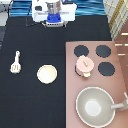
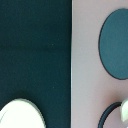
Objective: Take the lid off the pot, put the pot on the plate, and use the tool to push the pot to the front of the table.
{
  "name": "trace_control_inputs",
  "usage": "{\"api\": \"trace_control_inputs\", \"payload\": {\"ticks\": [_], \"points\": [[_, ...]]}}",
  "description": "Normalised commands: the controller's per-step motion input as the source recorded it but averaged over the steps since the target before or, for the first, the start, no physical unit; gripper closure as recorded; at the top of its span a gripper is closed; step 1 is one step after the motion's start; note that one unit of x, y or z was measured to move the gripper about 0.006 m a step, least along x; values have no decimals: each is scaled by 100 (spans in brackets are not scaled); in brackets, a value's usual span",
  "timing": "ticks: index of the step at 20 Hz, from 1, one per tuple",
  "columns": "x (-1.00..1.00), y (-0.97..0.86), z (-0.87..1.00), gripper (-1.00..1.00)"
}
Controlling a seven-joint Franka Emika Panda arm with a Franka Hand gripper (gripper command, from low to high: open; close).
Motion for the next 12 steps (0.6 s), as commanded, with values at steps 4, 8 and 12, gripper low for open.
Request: {"api": "trace_control_inputs", "payload": {"ticks": [4, 8, 12], "points": [[32, 30, 14, -100], [78, 59, 48, -100], [94, 58, 60, -100]]}}
